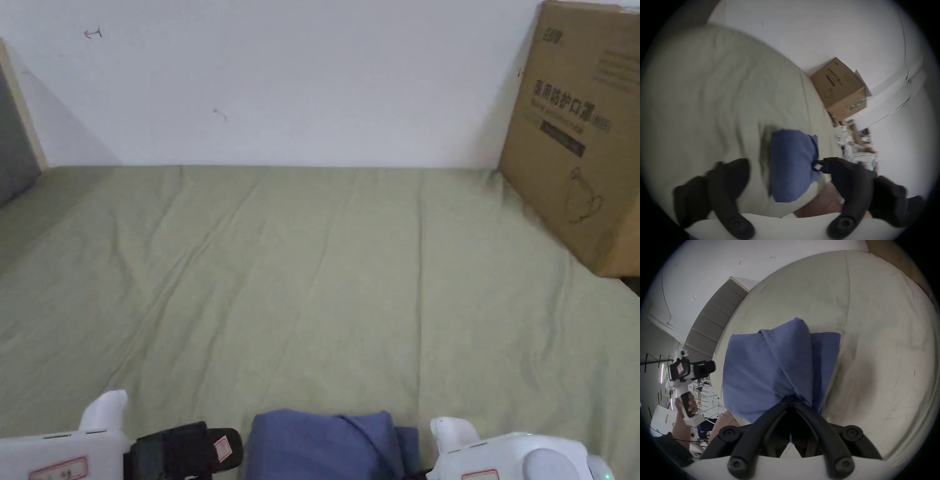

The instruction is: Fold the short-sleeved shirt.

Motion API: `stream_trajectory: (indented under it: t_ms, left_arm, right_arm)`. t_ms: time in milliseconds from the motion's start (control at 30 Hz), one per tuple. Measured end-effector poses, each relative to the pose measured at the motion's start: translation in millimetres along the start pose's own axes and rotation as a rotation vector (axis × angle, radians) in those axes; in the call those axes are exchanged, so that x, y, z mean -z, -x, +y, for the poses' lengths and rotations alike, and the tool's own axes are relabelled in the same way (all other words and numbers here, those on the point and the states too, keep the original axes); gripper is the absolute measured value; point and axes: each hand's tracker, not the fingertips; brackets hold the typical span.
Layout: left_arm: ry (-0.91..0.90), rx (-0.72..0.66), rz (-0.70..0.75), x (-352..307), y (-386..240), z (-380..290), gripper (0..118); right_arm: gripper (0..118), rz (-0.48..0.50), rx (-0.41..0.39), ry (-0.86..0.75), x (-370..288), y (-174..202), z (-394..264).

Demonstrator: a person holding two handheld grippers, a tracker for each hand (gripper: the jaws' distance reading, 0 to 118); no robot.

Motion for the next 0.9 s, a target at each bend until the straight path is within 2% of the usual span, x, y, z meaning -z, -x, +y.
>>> stream_trajectory:
  t_ms: [33,67,100,167,233,300,400,433,467,500,533,567,600,633,667,767,833,900]
  left_arm:
    - [0.032,-0.063,-0.11,9.5,16.6,4.4,111]
    - [0.071,-0.135,-0.22,19.3,31.0,7.6,111]
    - [0.096,-0.196,-0.271,29.4,41.3,8.0,111]
    - [0.114,-0.308,-0.254,51.4,61.4,10.7,111]
    - [0.162,-0.353,-0.27,74.8,89.3,13.0,111]
    - [0.139,-0.363,-0.43,82.8,86.3,12.6,111]
    - [0.309,-0.448,-0.534,119.5,78.7,0.9,108]
    - [0.316,-0.405,-0.506,125.8,73.8,-1.3,97]
    - [0.284,-0.331,-0.404,126.5,70.2,0.7,53]
    - [0.274,-0.272,-0.254,131.3,67.1,-0.7,25]
    - [0.288,-0.235,-0.11,135.3,68.5,-1.2,24]
    - [0.267,-0.33,-0.263,129.8,68.3,-2.5,24]
    - [0.258,-0.298,-0.229,123.9,53.9,0.3,24]
    - [0.256,-0.201,-0.093,117.9,43.5,-1.4,24]
    - [0.24,-0.141,-0.035,109.2,27.2,-1.1,24]
    - [0.204,0.013,0.035,69.9,-8.8,4.3,23]
    - [0.181,0.05,0.095,31.7,-7.0,22.2,23]
    - [0.163,0.037,0.207,-10.7,8.7,45.6,24]
  right_arm:
    - [0,-0.008,-0.014,0.003,0.3,1.9,0.8]
    - [0,-0.02,-0.027,0.007,0.6,3.9,1.4]
    - [0,-0.028,-0.04,0.009,0.7,6.0,1.7]
    - [0,-0.048,-0.077,0.018,2.1,10.3,2.2]
    - [0,-0.056,-0.104,0.021,2.3,12.2,2.2]
    - [0,-0.054,-0.104,0.02,3.3,12.2,1.9]
    - [0,-0.033,-0.061,0.015,5.9,6.8,1.0]
    - [0,-0.028,-0.046,0.014,6.1,5.3,0.7]
    - [0,-0.024,-0.037,0.012,5.5,4.4,0.3]
    - [0,-0.02,-0.028,0.009,4.5,3.9,-0.3]
    - [0,-0.024,-0.02,0.008,4.3,3.2,0.0]
    - [0,-0.01,-0.012,0.012,4.4,3.0,-0.6]
    - [0,-0.015,-0.011,0.004,2.6,3.9,-2.0]
    - [0,-0.016,-0.011,0.001,1.1,5.8,-2.7]
    - [0,-0.018,-0.016,-0.008,-1.3,8.9,-3.8]
    - [0,-0.047,-0.07,-0.068,-17.1,23.2,-7.8]
    - [0,-0.051,-0.064,-0.094,-31.9,30.6,-10.1]
    - [0,-0.005,-0.033,-0.135,-47.5,34.4,-12.1]
